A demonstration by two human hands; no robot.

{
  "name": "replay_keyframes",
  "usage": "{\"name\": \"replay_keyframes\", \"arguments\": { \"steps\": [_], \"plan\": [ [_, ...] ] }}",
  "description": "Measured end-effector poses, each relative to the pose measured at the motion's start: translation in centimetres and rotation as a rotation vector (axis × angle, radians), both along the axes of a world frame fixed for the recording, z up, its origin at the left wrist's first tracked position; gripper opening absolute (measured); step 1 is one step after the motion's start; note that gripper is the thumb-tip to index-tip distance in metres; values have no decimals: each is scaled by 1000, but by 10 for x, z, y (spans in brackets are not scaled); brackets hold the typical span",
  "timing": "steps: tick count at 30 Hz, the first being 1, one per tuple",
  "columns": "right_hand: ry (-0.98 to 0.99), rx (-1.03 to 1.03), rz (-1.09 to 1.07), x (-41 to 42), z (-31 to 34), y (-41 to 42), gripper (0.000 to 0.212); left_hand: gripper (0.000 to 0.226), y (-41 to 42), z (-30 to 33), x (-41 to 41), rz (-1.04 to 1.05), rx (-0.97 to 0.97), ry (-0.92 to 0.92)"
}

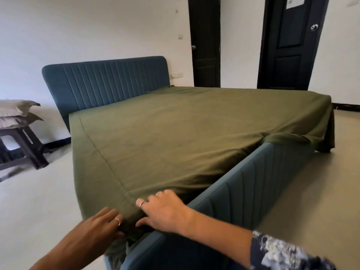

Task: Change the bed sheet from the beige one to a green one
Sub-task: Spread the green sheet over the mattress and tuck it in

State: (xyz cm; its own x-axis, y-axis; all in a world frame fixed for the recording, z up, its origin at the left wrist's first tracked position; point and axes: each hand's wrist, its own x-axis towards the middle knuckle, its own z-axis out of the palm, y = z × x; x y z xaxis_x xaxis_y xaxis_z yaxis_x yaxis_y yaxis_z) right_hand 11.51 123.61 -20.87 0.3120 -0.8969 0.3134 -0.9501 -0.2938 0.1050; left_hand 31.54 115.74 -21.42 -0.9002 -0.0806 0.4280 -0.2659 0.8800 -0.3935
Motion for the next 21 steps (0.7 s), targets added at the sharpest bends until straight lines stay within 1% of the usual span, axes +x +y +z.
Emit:
{"name": "replay_keyframes", "arguments": {
  "steps": [2, 5, 6, 8, 10, 12, 14, 17, 18, 21],
  "plan": [
    [111, -18, 34, -5, 6, -1, 53, 22, 2, 5, 2, 8, 65, -48],
    [331, 13, 138, -3, 17, -6, 45, 42, 4, 5, 6, 35, 202, -57],
    [395, 32, 168, -1, 23, -8, 42, 45, 4, 3, 6, 34, 227, -50],
    [446, 66, 221, 2, 32, -15, 42, 45, 6, -1, 6, 35, 211, -21],
    [432, 131, 235, 2, 36, -22, 47, 37, 7, -4, 9, 48, 186, -2],
    [339, 182, 220, -2, 38, -23, 50, 29, 5, -11, 7, 56, 158, -6],
    [243, 163, 221, -6, 37, -23, 51, 25, 6, -11, 8, 78, 153, 36],
    [158, 73, 206, -8, 26, -14, 49, 24, 11, -12, 13, 111, 156, 110],
    [156, 46, 217, -8, 21, -14, 47, 25, 12, -12, 15, 114, 155, 121],
    [256, -55, 328, -10, 8, -17, 30, 25, 12, -14, 11, 115, 80, 109]
  ]
}}
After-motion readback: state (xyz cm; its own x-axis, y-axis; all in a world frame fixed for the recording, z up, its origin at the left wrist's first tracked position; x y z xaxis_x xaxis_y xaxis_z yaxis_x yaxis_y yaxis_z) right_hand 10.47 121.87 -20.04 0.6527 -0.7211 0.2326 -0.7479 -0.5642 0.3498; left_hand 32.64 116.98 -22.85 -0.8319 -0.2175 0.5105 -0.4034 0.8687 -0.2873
